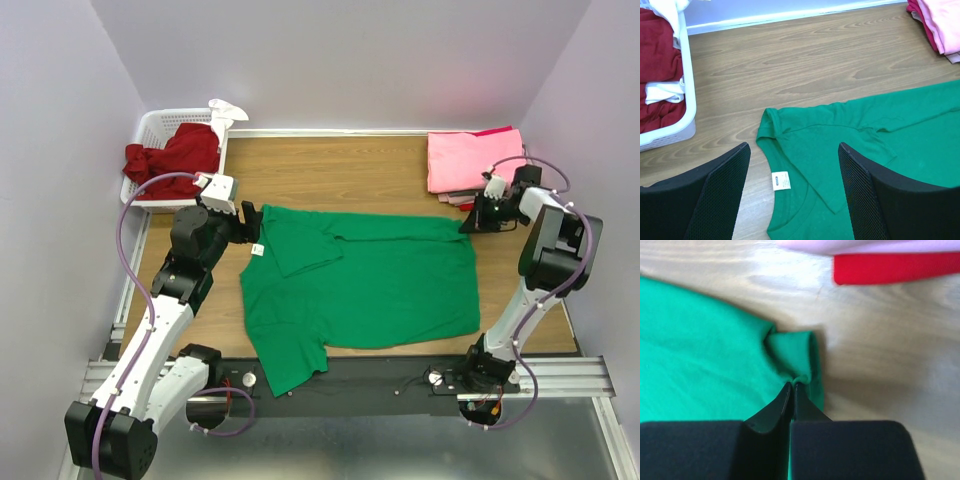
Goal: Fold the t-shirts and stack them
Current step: Fold the tshirt
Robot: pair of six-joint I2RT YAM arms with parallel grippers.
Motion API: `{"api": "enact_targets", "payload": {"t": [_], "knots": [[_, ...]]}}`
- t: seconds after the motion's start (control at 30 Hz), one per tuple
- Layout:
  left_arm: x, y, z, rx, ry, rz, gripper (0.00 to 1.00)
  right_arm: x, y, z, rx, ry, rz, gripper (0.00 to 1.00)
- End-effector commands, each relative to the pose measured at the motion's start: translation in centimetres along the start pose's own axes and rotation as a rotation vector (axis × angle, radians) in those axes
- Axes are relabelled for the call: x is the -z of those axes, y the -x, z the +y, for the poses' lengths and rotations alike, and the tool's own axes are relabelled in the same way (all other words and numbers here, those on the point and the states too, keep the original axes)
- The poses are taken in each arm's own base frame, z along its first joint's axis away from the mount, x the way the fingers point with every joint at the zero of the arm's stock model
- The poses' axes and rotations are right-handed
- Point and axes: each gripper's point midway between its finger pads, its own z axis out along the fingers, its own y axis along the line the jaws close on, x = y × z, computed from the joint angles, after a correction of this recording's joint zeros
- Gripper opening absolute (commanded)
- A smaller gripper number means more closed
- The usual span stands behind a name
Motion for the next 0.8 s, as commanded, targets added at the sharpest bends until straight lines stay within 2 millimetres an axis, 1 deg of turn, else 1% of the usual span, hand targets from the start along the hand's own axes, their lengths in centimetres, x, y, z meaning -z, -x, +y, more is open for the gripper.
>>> {"api": "enact_targets", "payload": {"t": [0.0, 0.07, 0.1, 0.13, 0.17, 0.2, 0.3, 0.4, 0.53, 0.57, 0.6, 0.67, 0.7, 0.77], "knots": [[-0.1, 0.8, -0.2, -0.015, -0.016, -0.021, 0.79, 3.7, 2.6, 0.3, 0.161, -0.113, -0.124, 0.08], [-0.1, 0.8, -0.2, -0.013, -0.015, -0.019, 0.79, 4.6, 2.9, 0.2, 0.208, -0.152, -0.146, 0.08], [-0.1, 0.9, -0.2, -0.013, -0.016, -0.021, 0.79, 4.8, 2.5, 0.1, 0.220, -0.165, -0.142, 0.12], [-0.1, 0.8, -0.2, -0.013, -0.016, -0.021, 0.79, 5.2, 2.6, 0.4, 0.235, -0.165, -0.149, 0.18], [-0.1, 0.8, -0.2, -0.013, -0.018, -0.019, 0.79, 5.1, 2.3, 0.6, 0.248, -0.152, -0.148, 0.25], [-0.1, 0.8, -0.2, -0.015, -0.018, -0.019, 0.79, 5.0, 1.8, 0.9, 0.247, -0.133, -0.136, 0.38], [-0.1, 0.7, -0.2, -0.013, -0.015, -0.018, 0.79, 4.8, 1.1, 1.4, 0.259, -0.100, -0.120, 0.52], [0.0, 0.8, -0.1, -0.013, -0.012, -0.019, 0.79, 4.7, 1.5, 0.8, 0.231, -0.120, -0.116, 0.53], [-0.1, 0.7, -0.1, -0.013, -0.010, -0.018, 0.79, 4.3, 2.7, -0.2, 0.185, -0.146, -0.116, 0.52], [-0.1, 0.7, -0.1, -0.014, -0.010, -0.018, 0.79, 4.5, 3.4, -0.5, 0.173, -0.163, -0.128, 0.51], [-0.1, 0.7, -0.1, -0.014, -0.010, -0.018, 0.79, 3.9, 3.2, -1.2, 0.155, -0.179, -0.110, 0.51], [-0.1, 0.7, -0.1, -0.014, -0.011, -0.018, 0.79, 3.5, 3.7, -1.8, 0.121, -0.185, -0.109, 0.50], [-0.1, 0.7, -0.1, -0.014, -0.011, -0.018, 0.79, 2.8, 4.0, -2.1, 0.107, -0.173, -0.102, 0.46], [-0.1, 0.7, -0.1, -0.014, -0.013, -0.016, 0.79, 2.1, 4.1, -2.0, 0.078, -0.142, -0.098, 0.45]]}}
